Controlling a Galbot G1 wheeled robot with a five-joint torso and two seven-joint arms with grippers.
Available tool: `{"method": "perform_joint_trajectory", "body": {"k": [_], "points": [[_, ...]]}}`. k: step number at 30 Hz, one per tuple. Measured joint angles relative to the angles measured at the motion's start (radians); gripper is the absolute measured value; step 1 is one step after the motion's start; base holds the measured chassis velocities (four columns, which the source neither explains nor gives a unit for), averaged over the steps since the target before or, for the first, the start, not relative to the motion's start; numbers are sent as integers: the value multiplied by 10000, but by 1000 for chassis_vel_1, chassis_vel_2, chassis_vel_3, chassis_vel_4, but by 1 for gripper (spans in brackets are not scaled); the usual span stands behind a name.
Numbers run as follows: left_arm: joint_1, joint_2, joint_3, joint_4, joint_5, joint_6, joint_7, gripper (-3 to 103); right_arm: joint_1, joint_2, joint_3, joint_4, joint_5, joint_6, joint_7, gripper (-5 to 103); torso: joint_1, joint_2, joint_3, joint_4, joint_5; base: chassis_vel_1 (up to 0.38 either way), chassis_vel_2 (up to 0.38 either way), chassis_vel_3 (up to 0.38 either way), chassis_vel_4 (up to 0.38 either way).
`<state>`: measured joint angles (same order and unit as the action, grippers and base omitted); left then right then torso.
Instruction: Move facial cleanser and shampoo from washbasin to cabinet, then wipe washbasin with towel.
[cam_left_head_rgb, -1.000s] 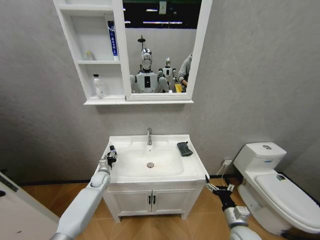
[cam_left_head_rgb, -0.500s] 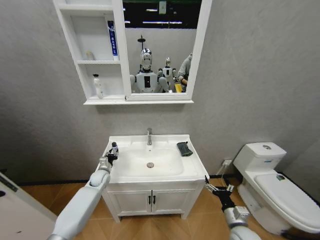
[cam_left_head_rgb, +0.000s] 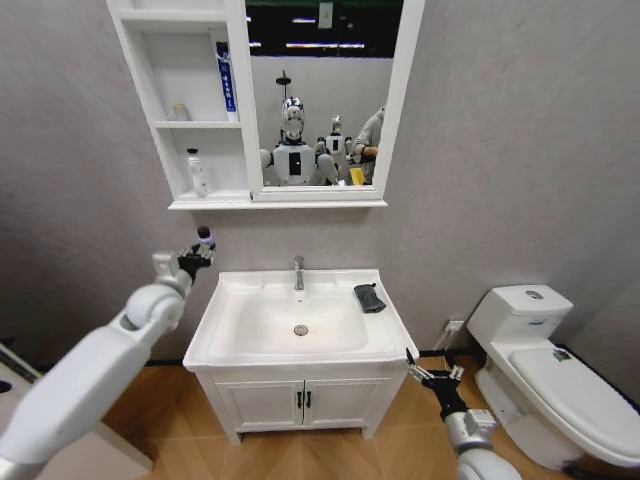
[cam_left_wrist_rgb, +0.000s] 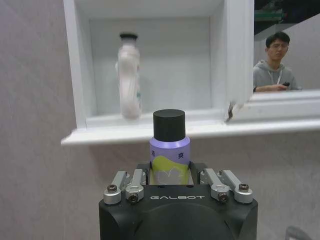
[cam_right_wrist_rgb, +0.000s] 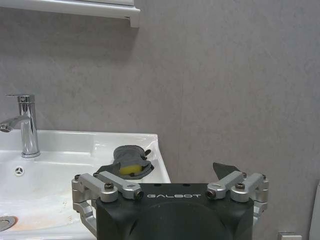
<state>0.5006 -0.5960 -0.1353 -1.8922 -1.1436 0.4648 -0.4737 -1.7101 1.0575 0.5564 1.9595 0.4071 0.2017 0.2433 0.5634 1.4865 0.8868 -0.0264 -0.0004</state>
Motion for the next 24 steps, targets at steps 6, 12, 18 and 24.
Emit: {"method": "perform_joint_trajectory", "body": {"k": [6,12,18,24], "points": [[-3732,676,1702,573,-1753,1405,-171,42,66,32,-8,87,-39,-26,-12,100,0,0,0,1,1,0,0,0,0],[-6413,328,3489,1823,-2213,2328,-9,42,117,-10,18,165,-18,-40,-16,100,0,0,0,1,7,0,0,0,0],[-7895,-430,5008,2697,-3073,2782,-339,42,124,-65,139,177,61,-38,-33,100,2,0,1,-2,5,0,0,0,0],[-8375,-971,5579,3372,-2981,2772,-350,42,193,-38,138,117,85,-12,-61,100,2,0,1,1,3,0,0,0,0]]}}
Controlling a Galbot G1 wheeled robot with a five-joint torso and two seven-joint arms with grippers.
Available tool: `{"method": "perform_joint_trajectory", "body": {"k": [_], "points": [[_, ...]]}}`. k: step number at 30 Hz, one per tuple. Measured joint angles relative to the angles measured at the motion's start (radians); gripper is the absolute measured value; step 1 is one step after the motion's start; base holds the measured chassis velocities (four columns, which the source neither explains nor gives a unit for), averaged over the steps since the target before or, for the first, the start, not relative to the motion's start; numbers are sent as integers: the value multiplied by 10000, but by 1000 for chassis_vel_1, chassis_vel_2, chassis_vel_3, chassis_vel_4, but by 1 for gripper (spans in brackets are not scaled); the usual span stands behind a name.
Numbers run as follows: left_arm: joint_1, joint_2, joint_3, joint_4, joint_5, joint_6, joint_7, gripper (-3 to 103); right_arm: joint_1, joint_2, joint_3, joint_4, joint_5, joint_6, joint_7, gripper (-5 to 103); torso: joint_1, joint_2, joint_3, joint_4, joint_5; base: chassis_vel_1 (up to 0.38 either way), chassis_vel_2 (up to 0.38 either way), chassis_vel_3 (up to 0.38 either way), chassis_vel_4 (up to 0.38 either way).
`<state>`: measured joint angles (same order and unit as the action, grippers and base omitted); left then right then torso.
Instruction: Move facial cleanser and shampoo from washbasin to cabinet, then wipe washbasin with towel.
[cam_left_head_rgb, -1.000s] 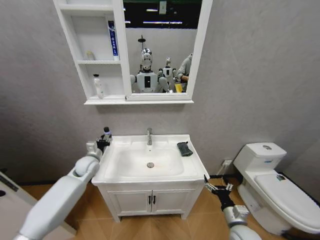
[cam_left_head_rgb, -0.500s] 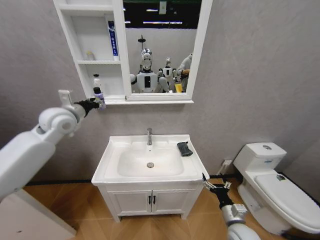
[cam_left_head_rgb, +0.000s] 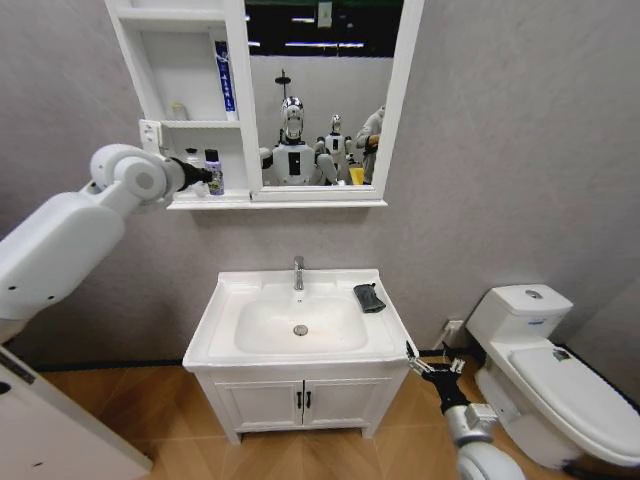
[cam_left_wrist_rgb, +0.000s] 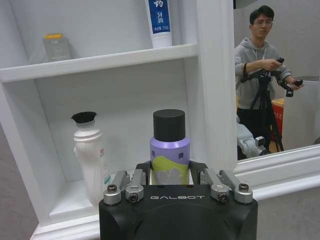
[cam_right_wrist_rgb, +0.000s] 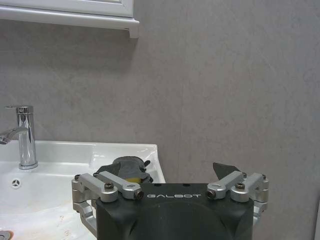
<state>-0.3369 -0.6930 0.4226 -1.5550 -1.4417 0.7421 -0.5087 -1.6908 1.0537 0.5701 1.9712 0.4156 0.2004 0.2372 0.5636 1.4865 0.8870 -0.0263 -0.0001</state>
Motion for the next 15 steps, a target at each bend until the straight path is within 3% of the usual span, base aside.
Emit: {"method": "perform_joint_trajectory", "body": {"k": [11,15], "points": [[-804,-2013,458,2668,713,-163,3,42,15,4,5,-145,35,91,-87,100,1,0,0,-2,3,0,0,0,0],[-743,-2441,418,3191,931,-232,-114,42,9,-33,53,-178,84,127,-96,100,1,0,0,-3,3,0,0,0,0]]}}
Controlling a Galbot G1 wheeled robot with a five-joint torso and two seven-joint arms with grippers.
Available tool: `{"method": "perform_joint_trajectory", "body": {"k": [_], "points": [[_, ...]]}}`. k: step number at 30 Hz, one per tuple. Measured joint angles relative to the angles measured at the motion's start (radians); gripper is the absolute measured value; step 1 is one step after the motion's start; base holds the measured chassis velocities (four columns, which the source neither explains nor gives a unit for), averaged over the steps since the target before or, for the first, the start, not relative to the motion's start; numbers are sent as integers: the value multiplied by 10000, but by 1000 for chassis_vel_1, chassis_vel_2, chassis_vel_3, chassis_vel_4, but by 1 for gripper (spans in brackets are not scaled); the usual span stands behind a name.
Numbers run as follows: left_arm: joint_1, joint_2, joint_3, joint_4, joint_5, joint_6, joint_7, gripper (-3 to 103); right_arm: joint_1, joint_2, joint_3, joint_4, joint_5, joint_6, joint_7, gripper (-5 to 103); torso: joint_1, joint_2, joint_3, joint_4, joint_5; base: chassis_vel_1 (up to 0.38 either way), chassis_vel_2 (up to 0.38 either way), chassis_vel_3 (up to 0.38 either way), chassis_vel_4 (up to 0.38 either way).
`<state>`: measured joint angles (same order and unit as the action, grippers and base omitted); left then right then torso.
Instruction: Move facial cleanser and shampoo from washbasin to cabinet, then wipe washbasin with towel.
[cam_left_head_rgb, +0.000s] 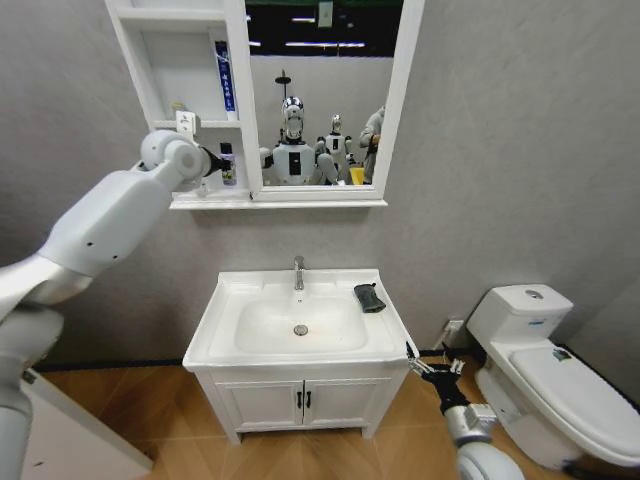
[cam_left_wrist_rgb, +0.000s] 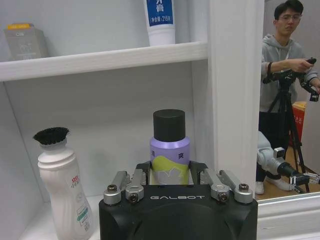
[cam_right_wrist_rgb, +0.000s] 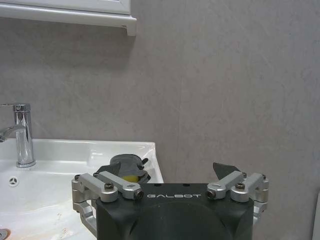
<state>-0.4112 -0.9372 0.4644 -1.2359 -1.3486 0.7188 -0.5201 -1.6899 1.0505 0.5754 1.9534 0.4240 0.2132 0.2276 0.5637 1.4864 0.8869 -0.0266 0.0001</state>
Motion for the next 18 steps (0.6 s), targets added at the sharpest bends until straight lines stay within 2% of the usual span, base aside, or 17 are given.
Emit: {"method": "perform_joint_trajectory", "body": {"k": [10,18], "points": [[275,-530,-238,933,622,-302,6,42,-25,-117,34,-21,90,43,-10,100,0,0,-1,3,-1,0,0,0,0],[462,-840,-484,1510,1236,-516,339,42,-40,-143,44,-68,123,66,-33,100,0,0,-1,3,-1,0,0,0,0]]}}
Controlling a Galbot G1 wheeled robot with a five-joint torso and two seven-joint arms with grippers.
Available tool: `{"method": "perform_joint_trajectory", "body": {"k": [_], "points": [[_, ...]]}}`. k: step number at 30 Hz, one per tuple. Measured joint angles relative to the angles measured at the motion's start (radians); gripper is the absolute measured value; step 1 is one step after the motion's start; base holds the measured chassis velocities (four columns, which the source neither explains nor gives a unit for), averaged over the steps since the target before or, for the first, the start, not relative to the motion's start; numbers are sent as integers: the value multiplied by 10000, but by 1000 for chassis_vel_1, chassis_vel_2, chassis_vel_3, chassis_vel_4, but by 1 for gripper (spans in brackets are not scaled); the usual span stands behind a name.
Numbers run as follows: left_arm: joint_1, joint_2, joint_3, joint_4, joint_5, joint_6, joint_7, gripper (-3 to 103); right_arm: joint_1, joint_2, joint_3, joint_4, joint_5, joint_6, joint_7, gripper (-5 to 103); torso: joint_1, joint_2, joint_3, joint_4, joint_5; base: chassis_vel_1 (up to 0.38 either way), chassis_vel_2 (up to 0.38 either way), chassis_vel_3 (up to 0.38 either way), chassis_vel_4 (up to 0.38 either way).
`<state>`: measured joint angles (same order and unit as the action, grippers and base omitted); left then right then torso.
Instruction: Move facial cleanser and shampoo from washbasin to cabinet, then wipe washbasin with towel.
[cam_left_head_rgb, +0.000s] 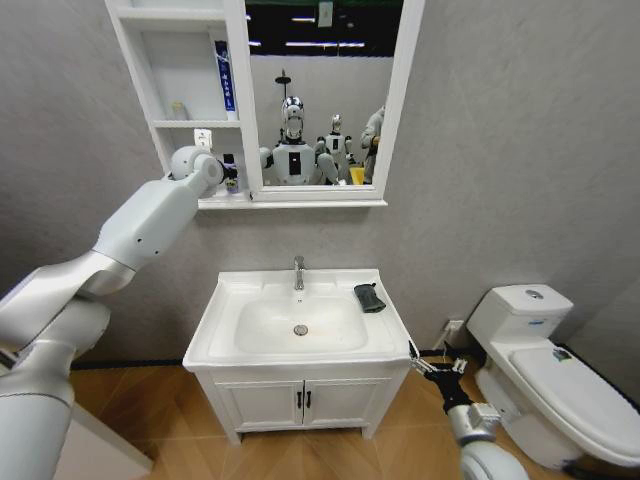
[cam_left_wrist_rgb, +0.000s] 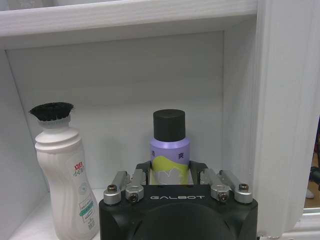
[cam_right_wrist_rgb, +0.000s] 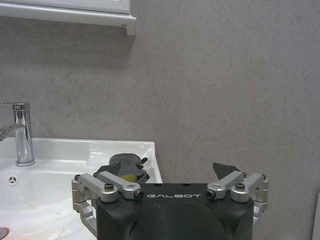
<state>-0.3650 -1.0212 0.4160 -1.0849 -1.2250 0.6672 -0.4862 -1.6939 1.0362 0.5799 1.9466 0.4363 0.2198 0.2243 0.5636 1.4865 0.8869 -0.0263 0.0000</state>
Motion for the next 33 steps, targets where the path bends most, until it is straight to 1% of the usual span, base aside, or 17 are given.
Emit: {"method": "perform_joint_trajectory", "body": {"k": [4,6,8,10,11,15,16,17,18,20,21,24,26,27,30,31,33], "points": [[58,-9,-33,11,51,-22,26,39,-19,22,1,-19,-1,7,-15,100,-2,0,0,-1,0,0,0,0,0],[124,6,-70,-29,64,-35,26,49,-20,30,-10,-22,-7,11,-20,100,-2,0,0,0,1,0,0,0,0],[144,24,-75,-60,64,-35,26,49,-20,27,-14,-22,-7,11,-21,100,-2,0,0,0,0,0,0,0,0],[185,106,-84,-186,54,-35,21,60,-10,-2,-16,-18,-7,11,-22,100,-2,0,0,-1,0,0,0,0,0],[185,106,-84,-186,54,-35,21,60,-10,-2,-16,-18,-7,11,-22,100,-2,0,0,-1,0,0,0,0,0],[267,284,-102,-479,-38,-35,-38,82,-10,-40,-12,29,2,11,-22,100,-2,0,0,0,0,0,0,0,0],[267,284,-102,-479,-38,-35,-38,82,-10,-40,-12,29,2,11,-22,100,-2,0,0,0,0,0,0,0,0],[311,360,-111,-632,-118,-31,-111,88,-18,-48,-8,54,2,11,-22,100,-2,0,0,-1,0,0,0,0,0],[311,360,-111,-632,-118,-31,-111,88,-18,-48,-8,54,2,11,-22,100,-2,0,0,-1,0,0,0,0,0],[493,603,-139,-1130,-274,18,-281,97,-39,-52,-5,138,0,11,-16,100,-1,0,0,0,-1,0,0,0,0],[493,603,-139,-1130,-274,18,-281,97,-39,-52,-5,138,0,11,-16,100,-1,0,0,0,-1,0,0,0,0],[655,945,-151,-1749,-495,67,-469,100,-40,-62,-12,202,-1,2,-5,100,-2,0,0,-2,-1,0,0,0,0],[853,1354,-194,-2493,-781,122,-673,100,-30,-75,-19,226,-5,-12,6,100,-2,1,-1,0,-1,0,0,0,0],[853,1354,-194,-2493,-781,122,-673,100,-30,-75,-19,226,-5,-12,6,100,-2,1,-1,0,-1,0,0,0,0],[1323,1956,-459,-3584,-1129,166,-1019,100,-58,-68,-30,259,-48,-31,18,100,-2,1,-1,0,-2,0,0,0,0],[1323,1956,-459,-3584,-1129,166,-1019,100,-58,-68,-30,259,-48,-31,18,100,-2,1,-1,0,-2,0,0,0,0],[1729,2363,-720,-4323,-1403,182,-1276,100,-91,-48,-34,291,-86,-46,27,100,-2,1,-1,-1,-1,0,0,0,0]]}}
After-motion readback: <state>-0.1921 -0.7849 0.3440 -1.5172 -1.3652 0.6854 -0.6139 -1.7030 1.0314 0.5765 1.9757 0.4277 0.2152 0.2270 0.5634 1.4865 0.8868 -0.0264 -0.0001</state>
